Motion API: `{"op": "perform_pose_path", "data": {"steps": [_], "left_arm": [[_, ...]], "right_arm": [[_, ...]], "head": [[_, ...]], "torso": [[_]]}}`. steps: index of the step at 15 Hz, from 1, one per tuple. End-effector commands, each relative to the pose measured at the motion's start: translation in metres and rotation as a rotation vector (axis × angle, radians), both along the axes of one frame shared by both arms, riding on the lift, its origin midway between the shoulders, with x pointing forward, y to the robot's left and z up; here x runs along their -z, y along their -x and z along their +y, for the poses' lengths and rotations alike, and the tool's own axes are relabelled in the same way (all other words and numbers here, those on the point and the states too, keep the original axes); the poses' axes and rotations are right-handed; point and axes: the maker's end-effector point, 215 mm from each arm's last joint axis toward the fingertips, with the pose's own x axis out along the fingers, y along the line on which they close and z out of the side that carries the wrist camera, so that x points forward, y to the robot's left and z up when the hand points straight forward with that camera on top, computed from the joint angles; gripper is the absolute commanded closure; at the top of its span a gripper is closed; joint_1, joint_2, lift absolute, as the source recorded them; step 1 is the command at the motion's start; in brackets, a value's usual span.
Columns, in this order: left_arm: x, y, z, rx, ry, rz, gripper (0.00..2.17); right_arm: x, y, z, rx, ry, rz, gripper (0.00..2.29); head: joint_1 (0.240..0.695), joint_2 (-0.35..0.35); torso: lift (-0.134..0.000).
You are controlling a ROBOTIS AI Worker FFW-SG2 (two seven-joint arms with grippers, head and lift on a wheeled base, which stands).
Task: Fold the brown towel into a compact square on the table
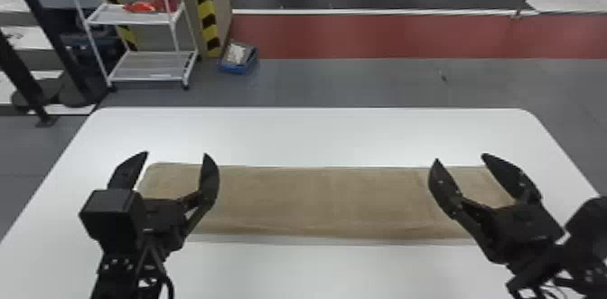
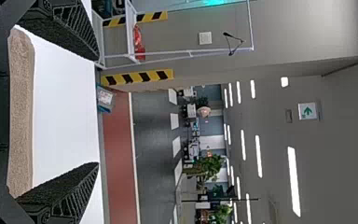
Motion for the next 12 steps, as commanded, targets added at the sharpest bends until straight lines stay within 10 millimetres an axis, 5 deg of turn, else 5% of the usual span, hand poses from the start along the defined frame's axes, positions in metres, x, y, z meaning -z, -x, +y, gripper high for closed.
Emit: {"op": "perform_pose_path", "data": {"steps": [1,12], "left_arm": [[0.0007,-0.0005,0.0022,-0.002,-0.005,0.001,0.08],[0.0047,-0.003,0.0107,-0.019,-0.005,0.014,0.08]], "right_arm": [[-0.0004,-0.0003,-0.0008,0.002,-0.003,-0.004,0.19],[-0.004,0.0025,-0.0011,0.002,0.012,-0.024,0.19]], "head": [[0.695,0.005],[0.695,0.008]], "torso": [[-0.125],[-0.125]]}}
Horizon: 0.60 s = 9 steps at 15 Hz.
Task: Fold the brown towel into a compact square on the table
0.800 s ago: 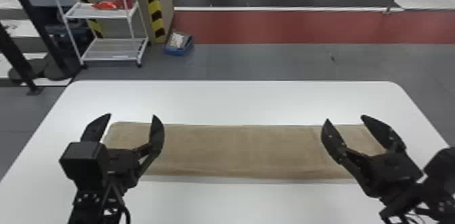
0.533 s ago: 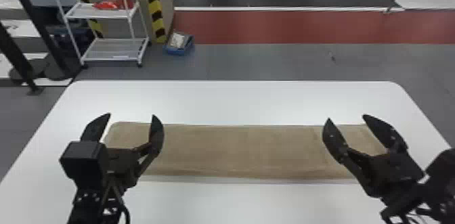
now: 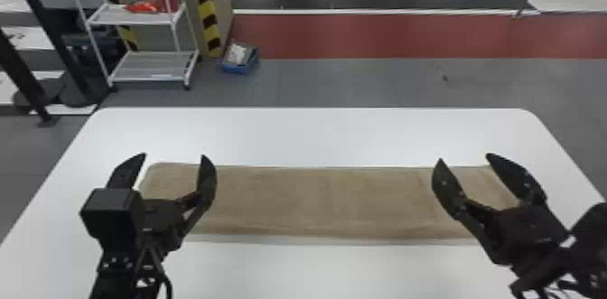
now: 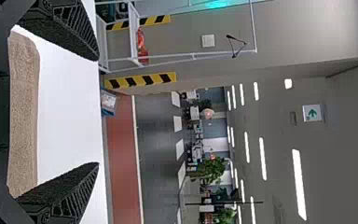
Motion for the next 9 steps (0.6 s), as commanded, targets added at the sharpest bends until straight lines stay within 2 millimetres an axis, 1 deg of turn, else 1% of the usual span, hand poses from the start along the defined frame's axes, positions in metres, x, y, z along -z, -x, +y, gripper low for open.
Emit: {"op": "perform_pose_path", "data": {"steps": [1,2,3,5,7,8,9], "left_arm": [[0.001,-0.005,0.003,0.001,0.003,0.005,0.08],[0.006,-0.011,0.006,-0.002,-0.001,0.019,0.08],[0.018,-0.018,0.011,-0.014,-0.007,0.055,0.08],[0.017,-0.031,0.021,-0.026,-0.001,0.053,0.08],[0.02,-0.043,0.035,-0.036,-0.001,0.063,0.08],[0.035,-0.046,0.043,-0.037,-0.01,0.12,0.09],[0.044,-0.047,0.055,-0.046,-0.005,0.154,0.09]], "right_arm": [[-0.001,-0.001,0.001,-0.001,0.009,-0.004,0.19],[0.002,-0.003,0.002,-0.002,0.011,-0.001,0.19],[0.01,-0.006,0.004,-0.004,0.036,0.009,0.19],[0.021,-0.008,0.014,-0.02,0.037,0.023,0.19],[0.021,-0.007,0.024,-0.039,0.03,0.008,0.19],[0.022,-0.006,0.03,-0.05,0.03,0.008,0.22],[0.025,-0.005,0.036,-0.06,0.039,0.012,0.22]], "head": [[0.695,0.012],[0.695,0.014],[0.695,0.016],[0.695,0.022],[0.695,0.043],[0.695,0.052],[0.695,0.073]], "torso": [[-0.125],[-0.125],[-0.125],[-0.125],[-0.125],[-0.125],[-0.125]]}}
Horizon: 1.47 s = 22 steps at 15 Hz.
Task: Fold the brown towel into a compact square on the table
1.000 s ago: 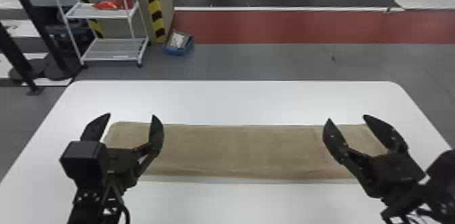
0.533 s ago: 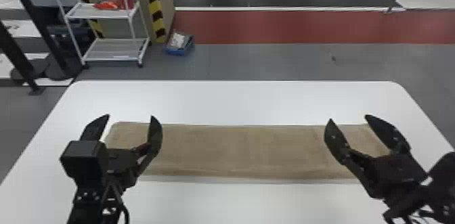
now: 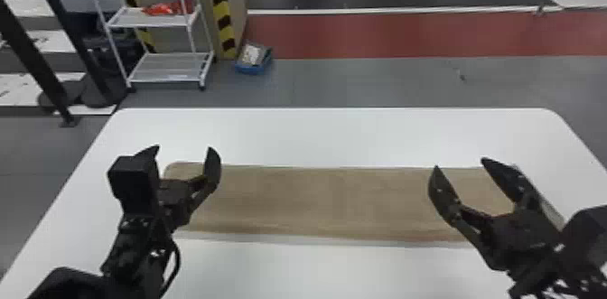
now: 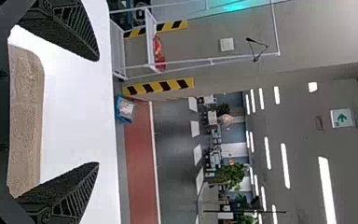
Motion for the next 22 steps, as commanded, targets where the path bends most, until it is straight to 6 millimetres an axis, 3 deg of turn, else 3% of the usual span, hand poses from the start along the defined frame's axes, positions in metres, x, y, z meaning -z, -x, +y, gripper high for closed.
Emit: {"op": "perform_pose_path", "data": {"steps": [1,3,5,7,8,10,13,18,22], "left_arm": [[0.02,-0.001,0.022,-0.016,0.012,0.075,0.11],[0.036,0.002,0.038,-0.019,0.022,0.13,0.15],[0.04,0.001,0.052,-0.029,0.031,0.14,0.15],[0.045,0.001,0.058,-0.026,0.039,0.149,0.15],[0.048,0.001,0.059,-0.02,0.036,0.156,0.15],[0.057,0.002,0.059,-0.004,0.061,0.175,0.2],[0.07,0.004,0.055,0.015,0.076,0.218,0.21],[0.098,0.01,0.052,0.043,0.125,0.319,0.21],[0.105,0.009,0.051,0.056,0.134,0.334,0.21]], "right_arm": [[0.003,0.001,0.01,-0.016,0.01,0.003,0.26],[0.011,0.001,0.017,-0.03,0.007,0.007,0.33],[0.016,0.004,0.041,-0.096,-0.006,-0.012,0.59],[0.032,0.004,0.064,-0.134,-0.009,0.01,1.41],[0.039,0.003,0.073,-0.145,-0.007,0.019,1.63],[0.056,0.001,0.083,-0.16,0.007,0.043,1.65],[0.066,-0.003,0.087,-0.165,0.018,0.052,1.65],[0.069,-0.01,0.085,-0.161,0.026,0.061,1.65],[0.067,-0.007,0.085,-0.162,0.018,0.055,1.65]], "head": [[0.695,0.086],[0.695,0.112],[0.695,0.129],[0.695,0.183],[0.695,0.2],[0.695,0.222],[0.695,0.245],[0.695,0.24],[0.695,0.24]], "torso": [[-0.125],[-0.125],[-0.125],[-0.125],[-0.125],[-0.125],[-0.125],[-0.125],[-0.125]]}}
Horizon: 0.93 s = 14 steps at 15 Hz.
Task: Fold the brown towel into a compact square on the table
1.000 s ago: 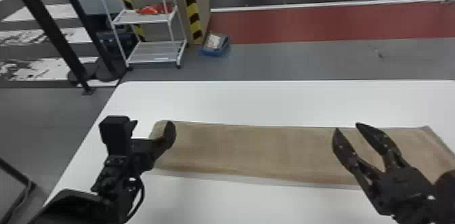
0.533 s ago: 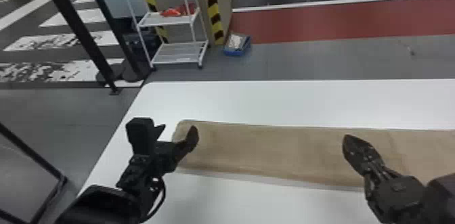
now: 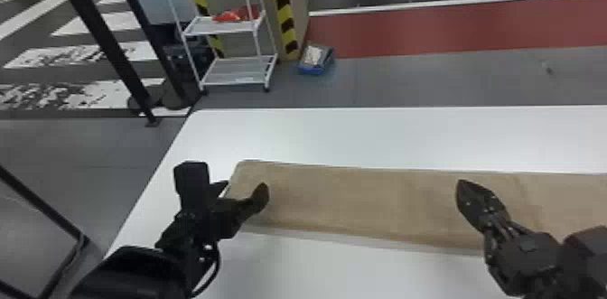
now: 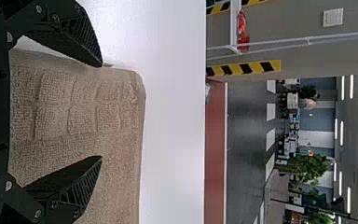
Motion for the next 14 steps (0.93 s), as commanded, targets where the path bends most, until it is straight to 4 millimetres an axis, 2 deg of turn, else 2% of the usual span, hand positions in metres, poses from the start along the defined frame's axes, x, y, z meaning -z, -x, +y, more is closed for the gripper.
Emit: {"op": "perform_pose_path", "data": {"steps": [1,4,9,12,14], "left_arm": [[0.0074,0.0021,0.0022,-0.003,-0.005,0.023,0.21],[0.0129,0.0039,0.0029,-0.004,-0.015,0.049,0.21],[0.0053,-0.002,0.0061,-0.019,-0.024,0.027,0.21],[0.0079,-0.004,0.0069,-0.013,-0.033,0.038,0.22],[0.0148,-0.0025,0.0089,-0.011,-0.035,0.055,0.41]], "right_arm": [[-0.0047,0.0049,0.0004,-0.003,-0.011,-0.009,1.65],[-0.0096,0.0069,0.0003,-0.003,-0.014,-0.016,1.65],[-0.0122,0.0101,-0.0024,-0.002,-0.01,-0.024,1.65],[-0.0131,0.01,-0.0023,-0.002,-0.011,-0.026,1.65],[-0.0142,0.0102,-0.0032,0.0,-0.011,-0.03,1.65]], "head": [[0.695,0.24],[0.695,0.245],[0.695,0.248],[0.695,0.247],[0.695,0.247]], "torso": [[-0.125],[-0.125],[-0.125],[-0.125],[-0.125]]}}
